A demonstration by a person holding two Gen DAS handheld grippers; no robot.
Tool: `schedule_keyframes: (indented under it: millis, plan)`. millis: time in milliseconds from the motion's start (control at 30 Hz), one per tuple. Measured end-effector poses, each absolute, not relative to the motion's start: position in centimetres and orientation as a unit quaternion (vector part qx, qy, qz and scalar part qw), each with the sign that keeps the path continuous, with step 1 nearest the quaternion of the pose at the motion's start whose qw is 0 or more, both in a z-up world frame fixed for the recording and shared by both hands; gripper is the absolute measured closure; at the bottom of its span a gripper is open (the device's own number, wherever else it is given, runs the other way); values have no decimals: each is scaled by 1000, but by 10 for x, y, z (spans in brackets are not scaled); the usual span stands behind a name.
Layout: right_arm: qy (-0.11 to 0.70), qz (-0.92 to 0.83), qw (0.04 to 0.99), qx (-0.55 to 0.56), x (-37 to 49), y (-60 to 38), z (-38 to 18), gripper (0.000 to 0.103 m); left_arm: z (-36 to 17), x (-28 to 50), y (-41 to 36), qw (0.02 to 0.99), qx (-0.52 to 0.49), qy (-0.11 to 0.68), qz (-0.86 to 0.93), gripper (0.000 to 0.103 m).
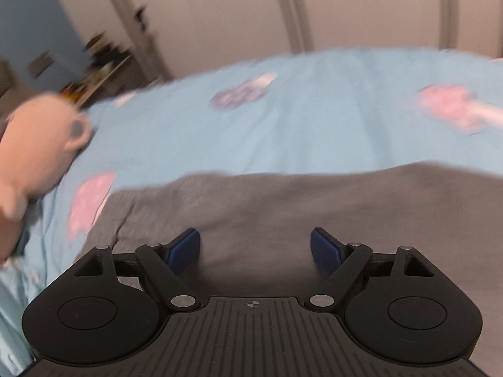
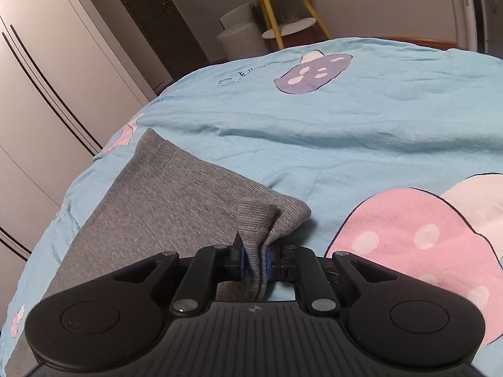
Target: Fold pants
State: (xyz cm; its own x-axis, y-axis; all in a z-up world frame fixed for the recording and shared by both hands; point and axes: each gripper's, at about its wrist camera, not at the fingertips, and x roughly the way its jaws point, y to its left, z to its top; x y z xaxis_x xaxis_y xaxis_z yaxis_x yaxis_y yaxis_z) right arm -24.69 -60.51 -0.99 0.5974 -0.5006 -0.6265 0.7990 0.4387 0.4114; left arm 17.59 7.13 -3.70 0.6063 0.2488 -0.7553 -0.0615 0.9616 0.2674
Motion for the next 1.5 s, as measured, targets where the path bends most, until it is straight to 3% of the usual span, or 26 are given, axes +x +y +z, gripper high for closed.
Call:
schedule_keyframes:
  millis: [67, 133, 267, 367, 500, 633, 767, 800, 833, 867, 1000, 1133, 1300, 1400, 1500]
  plan:
    - [215, -391, 822, 354, -247, -608, -9, 92, -52, 183, 102, 884, 73, 441, 137, 3]
    - [218, -389, 821, 357, -248, -610, -9, 93, -51, 180, 126, 888, 35, 434, 146, 3]
    - [214, -390, 817, 366, -248, -611, -8, 92, -33, 169, 124, 883, 85, 426, 179, 24]
    - [188, -382, 809, 404, -256, -615, -12, 86, -14, 152, 123, 885, 30, 438, 152, 12]
    - [161, -369, 795, 453, -265, -619, -17, 85, 5, 117, 94, 889, -39, 455, 38, 9]
    - [152, -352, 796, 469, -265, -619, -17, 70, -5, 83, 41, 868, -53, 492, -44, 7]
    - [161, -355, 803, 451, -258, -616, -13, 68, -27, 64, -4, 849, 3, 525, -55, 7]
    - [164, -359, 803, 446, -256, -616, -13, 72, -26, 60, -11, 856, 28, 513, -54, 7]
    - [168, -365, 803, 441, -255, -616, -14, 89, -23, 58, -16, 861, 48, 504, -57, 7]
    - [169, -365, 802, 442, -255, -617, -16, 94, -22, 56, -18, 862, 58, 500, -59, 7]
    - [155, -357, 812, 435, -258, -613, -1, 95, -17, 57, -3, 853, 6, 519, -51, 7]
    - [137, -325, 875, 333, -230, -577, 63, 95, 1, 47, 24, 855, -74, 511, -59, 7]
    - [168, -149, 966, 130, -141, -446, 137, 95, 32, 34, 52, 869, -104, 480, -57, 7]
    - [218, -14, 975, 30, -96, -347, 118, 95, 45, 26, 64, 884, -93, 456, -45, 6]
    - [297, 72, 952, -9, -66, -269, 54, 95, 42, 21, 72, 886, -71, 456, -29, 6]
